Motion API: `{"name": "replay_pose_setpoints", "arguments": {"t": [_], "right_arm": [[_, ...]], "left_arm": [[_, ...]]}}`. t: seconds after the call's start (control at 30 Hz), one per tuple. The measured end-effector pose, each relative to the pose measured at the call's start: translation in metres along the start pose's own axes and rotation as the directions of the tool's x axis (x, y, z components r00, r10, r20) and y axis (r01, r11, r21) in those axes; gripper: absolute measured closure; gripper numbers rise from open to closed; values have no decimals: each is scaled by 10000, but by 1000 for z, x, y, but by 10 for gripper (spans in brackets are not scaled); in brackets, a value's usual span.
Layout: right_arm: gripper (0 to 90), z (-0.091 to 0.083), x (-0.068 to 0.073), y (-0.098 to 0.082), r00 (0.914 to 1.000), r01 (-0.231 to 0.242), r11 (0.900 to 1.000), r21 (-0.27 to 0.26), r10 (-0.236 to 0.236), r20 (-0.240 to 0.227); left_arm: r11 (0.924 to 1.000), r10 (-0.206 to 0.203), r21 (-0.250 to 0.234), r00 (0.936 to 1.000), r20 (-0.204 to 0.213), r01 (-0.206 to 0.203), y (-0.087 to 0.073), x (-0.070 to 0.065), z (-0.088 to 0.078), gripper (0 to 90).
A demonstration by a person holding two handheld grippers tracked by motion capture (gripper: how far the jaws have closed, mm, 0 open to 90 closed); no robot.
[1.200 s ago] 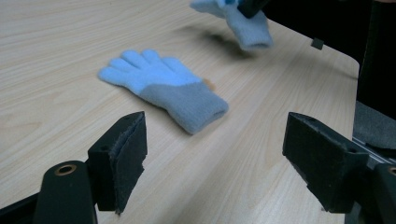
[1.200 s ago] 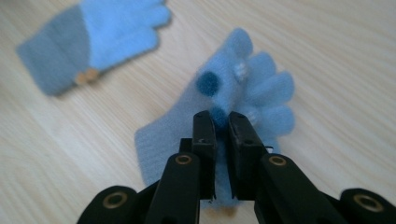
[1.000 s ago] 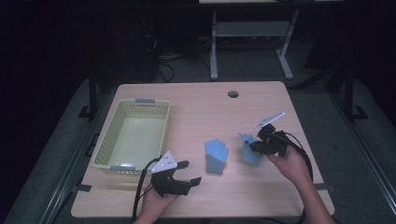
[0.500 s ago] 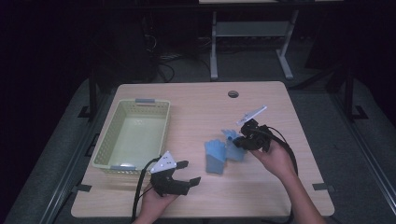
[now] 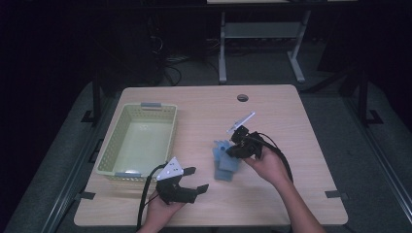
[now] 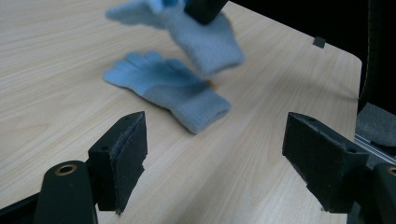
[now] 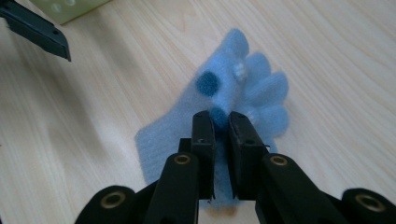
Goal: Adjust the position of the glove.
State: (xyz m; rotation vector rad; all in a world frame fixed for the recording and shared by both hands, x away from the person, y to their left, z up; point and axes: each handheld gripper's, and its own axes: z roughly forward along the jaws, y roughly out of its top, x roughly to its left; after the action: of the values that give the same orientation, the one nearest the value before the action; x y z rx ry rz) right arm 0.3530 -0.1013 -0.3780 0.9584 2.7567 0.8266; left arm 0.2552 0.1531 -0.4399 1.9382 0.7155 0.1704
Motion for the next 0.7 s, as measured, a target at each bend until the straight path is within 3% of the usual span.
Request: {"name": "replay_pose_setpoints", "arguments": {"t": [0.13,0.27,0.6,0.63,0.7], "right_arm": [[818,11,1,3,9999,-47,9998,191,50,-113],[815,23,4,5,9998,187,9979,615,-192,68],[780,49,0,2,9998,-199,9947,1010,194,64],[733,52,0,1,9996,-245,9939,1073,231,146],[722,54,-1,0,9995,-315,9938,1062,303,130]], "left_arm": [[10000,33,-20,10000,3,-33,0,0,-1,219],[10000,13,-32,10000,47,-13,0,1,-1,220],[10000,-2,-10,10000,76,2,1,1,-2,222],[10000,-68,22,9999,89,68,1,1,-2,223],[10000,-94,14,9999,93,94,1,1,-2,224]]}}
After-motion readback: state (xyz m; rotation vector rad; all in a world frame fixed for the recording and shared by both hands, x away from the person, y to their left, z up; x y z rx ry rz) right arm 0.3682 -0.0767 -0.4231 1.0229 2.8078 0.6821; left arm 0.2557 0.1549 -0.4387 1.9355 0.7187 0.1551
